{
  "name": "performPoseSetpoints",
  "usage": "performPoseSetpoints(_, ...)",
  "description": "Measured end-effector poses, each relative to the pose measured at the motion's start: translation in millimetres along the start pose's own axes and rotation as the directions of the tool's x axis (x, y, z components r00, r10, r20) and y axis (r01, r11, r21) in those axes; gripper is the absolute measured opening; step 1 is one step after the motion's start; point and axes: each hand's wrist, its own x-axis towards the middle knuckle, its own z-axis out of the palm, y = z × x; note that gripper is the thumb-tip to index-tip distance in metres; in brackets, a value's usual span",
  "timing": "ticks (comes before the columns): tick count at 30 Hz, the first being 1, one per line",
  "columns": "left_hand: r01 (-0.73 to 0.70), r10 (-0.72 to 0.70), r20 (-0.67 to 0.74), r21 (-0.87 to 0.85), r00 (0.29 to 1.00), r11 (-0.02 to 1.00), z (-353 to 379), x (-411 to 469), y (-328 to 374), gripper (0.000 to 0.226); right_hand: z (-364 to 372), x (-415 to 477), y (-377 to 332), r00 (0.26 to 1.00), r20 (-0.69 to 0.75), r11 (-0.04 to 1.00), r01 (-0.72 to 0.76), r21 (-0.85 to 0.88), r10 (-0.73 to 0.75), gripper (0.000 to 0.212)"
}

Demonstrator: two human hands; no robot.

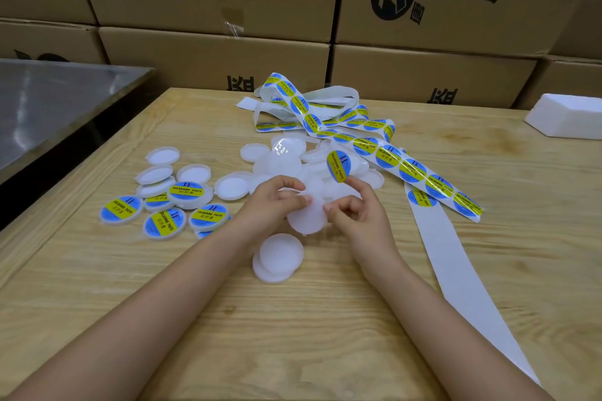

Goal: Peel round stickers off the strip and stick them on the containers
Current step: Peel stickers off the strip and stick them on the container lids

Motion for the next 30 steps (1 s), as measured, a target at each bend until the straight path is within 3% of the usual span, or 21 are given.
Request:
performPoseSetpoints(4,0.035,-0.020,0.149,-0.094,0.989,0.995,-2,-2,-2,0.018,-2,3,-1,0.998,-0.058,0.999,0.004,0.042,-0.002,0.050)
performPoseSetpoints(10,0.126,-0.075,0.210,-0.241,0.975,0.962,-5,-2,0,0.023,-2,3,-2,0.999,-0.042,0.995,-0.012,0.101,0.016,0.053)
performPoseSetpoints(15,0.200,-0.092,0.326,-0.315,0.941,0.928,-11,-2,0,0.036,-2,1,-3,0.992,-0.127,0.992,0.012,0.124,0.004,0.055)
performPoseSetpoints(18,0.190,-0.095,0.300,-0.306,0.949,0.933,-12,0,-4,0.031,-2,2,-5,0.983,-0.180,0.997,0.052,0.049,-0.043,0.036)
performPoseSetpoints(21,0.187,-0.098,0.278,-0.315,0.956,0.930,-13,1,-5,0.029,-5,4,-7,0.985,-0.170,0.990,0.001,0.141,0.023,0.003)
performPoseSetpoints(25,0.187,-0.099,0.282,-0.304,0.954,0.934,-14,1,-5,0.028,-6,4,-5,0.987,-0.079,0.980,-0.126,0.156,0.140,0.016)
performPoseSetpoints(30,0.194,-0.112,0.294,-0.267,0.949,0.944,-15,1,-6,0.027,-4,3,-5,0.986,-0.051,0.986,-0.159,0.042,0.161,0.030)
